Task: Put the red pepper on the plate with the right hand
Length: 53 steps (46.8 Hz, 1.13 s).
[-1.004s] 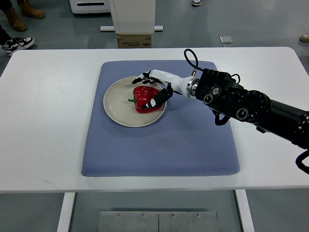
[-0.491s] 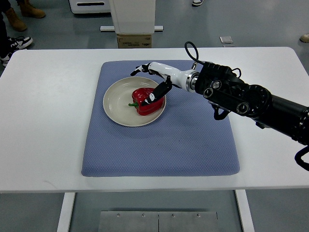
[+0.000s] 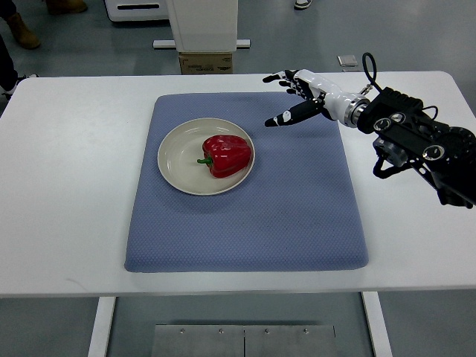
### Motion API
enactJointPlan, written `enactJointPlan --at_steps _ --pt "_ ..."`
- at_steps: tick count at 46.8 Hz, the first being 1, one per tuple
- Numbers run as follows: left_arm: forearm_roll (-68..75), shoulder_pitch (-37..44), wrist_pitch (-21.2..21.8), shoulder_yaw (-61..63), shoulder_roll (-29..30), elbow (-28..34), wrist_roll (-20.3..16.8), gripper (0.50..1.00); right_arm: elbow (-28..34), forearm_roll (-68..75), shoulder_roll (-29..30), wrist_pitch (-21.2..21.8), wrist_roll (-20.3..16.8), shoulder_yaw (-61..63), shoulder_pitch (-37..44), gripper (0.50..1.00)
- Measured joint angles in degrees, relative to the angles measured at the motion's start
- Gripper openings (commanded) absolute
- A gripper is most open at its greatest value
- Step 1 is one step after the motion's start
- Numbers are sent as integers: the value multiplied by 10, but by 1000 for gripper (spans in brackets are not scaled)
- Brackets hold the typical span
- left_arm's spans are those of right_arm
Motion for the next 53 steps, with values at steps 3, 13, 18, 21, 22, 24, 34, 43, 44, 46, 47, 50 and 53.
enactJointPlan --at_steps 3,13,18,21,22,24,34,43,44,46,47,50,53 --pt "0 0 0 0 0 0 0 1000 0 1 -12 0 1 25 -13 1000" --pt "0 0 0 0 0 0 0 1000 3 7 -27 0 5 138 -63 1000" --pt "0 0 0 0 0 0 0 1000 6 28 -30 8 5 183 -79 1000" --pt "0 0 0 0 0 0 0 1000 6 40 -31 10 5 195 -83 1000" --pt "0 0 0 0 0 0 0 1000 6 47 -32 10 5 197 -84 1000" --pt "0 0 0 0 0 0 0 1000 8 56 -35 11 4 199 -89 1000" --pt "0 0 0 0 0 0 0 1000 32 96 -66 11 -1 202 -125 1000" --pt "0 0 0 0 0 0 0 1000 53 119 -78 11 -3 208 -155 1000" --pt "0 0 0 0 0 0 0 1000 55 119 -79 11 -3 210 -158 1000" --pt "0 0 0 0 0 0 0 1000 56 119 -80 11 -3 217 -165 1000" --pt "0 0 0 0 0 0 0 1000 56 119 -79 10 -2 224 -170 1000" --pt "0 0 0 0 0 0 -1 1000 56 119 -76 9 0 248 -183 1000" --pt "0 0 0 0 0 0 -1 1000 56 119 -71 7 2 283 -202 1000"
